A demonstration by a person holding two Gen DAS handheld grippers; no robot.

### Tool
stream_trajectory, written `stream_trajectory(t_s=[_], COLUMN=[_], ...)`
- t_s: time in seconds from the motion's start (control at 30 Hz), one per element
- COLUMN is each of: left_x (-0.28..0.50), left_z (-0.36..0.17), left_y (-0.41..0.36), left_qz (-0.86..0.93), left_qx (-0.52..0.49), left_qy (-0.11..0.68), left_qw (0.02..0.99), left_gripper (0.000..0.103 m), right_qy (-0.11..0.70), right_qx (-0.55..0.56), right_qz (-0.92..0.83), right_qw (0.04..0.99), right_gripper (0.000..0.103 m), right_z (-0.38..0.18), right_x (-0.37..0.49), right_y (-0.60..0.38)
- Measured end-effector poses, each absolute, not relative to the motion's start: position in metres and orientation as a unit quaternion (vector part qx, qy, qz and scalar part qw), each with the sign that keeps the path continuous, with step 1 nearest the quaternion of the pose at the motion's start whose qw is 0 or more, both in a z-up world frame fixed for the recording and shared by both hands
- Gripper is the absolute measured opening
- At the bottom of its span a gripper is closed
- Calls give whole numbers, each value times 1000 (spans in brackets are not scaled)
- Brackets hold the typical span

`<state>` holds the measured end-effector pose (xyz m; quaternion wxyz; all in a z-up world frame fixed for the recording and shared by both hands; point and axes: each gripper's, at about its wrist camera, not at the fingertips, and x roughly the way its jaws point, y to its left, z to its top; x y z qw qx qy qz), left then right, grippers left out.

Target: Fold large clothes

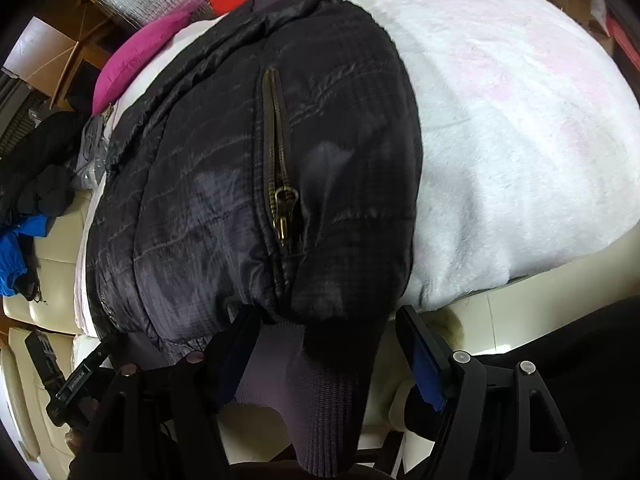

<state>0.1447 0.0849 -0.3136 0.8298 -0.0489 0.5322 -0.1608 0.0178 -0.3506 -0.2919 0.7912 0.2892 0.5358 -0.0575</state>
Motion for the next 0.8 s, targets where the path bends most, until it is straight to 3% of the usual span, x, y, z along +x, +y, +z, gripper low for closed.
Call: stream_trajectory(t_s=[0.17, 0.2, 0.23, 0.33, 0.43, 0.73, 0.77, 0.8], left_x=[147, 147, 147, 145, 144, 135, 136, 138], left_z=[-326, -327, -326, -325, -320, -272, -276, -284], left_y=[88, 89, 91, 98, 108, 110, 109, 107], left_qz=[-176, -178, -183, -176, -187, -265, -266, -261], left_qx=[-59, -64, -71, -71, -90, -70, -66, -62], left_qy=[555, 554, 552, 548, 542, 479, 486, 500], left_qw=[811, 810, 810, 815, 814, 834, 830, 823], left_gripper=[78, 75, 59, 27, 12, 11, 12, 21], right_qy=[556, 558, 560, 569, 563, 473, 473, 480], right_qx=[284, 281, 275, 238, 220, 262, 268, 272], right_qz=[-52, -47, -43, -48, -45, 28, 30, 28], right_qw=[780, 780, 780, 786, 795, 841, 839, 834], right_gripper=[71, 61, 45, 28, 20, 18, 18, 18], right_z=[-306, -306, -306, -300, -285, -218, -218, -224], right_x=[21, 22, 24, 24, 19, 1, 3, 5], right_y=[-345, -342, -338, -329, -323, -337, -338, -340])
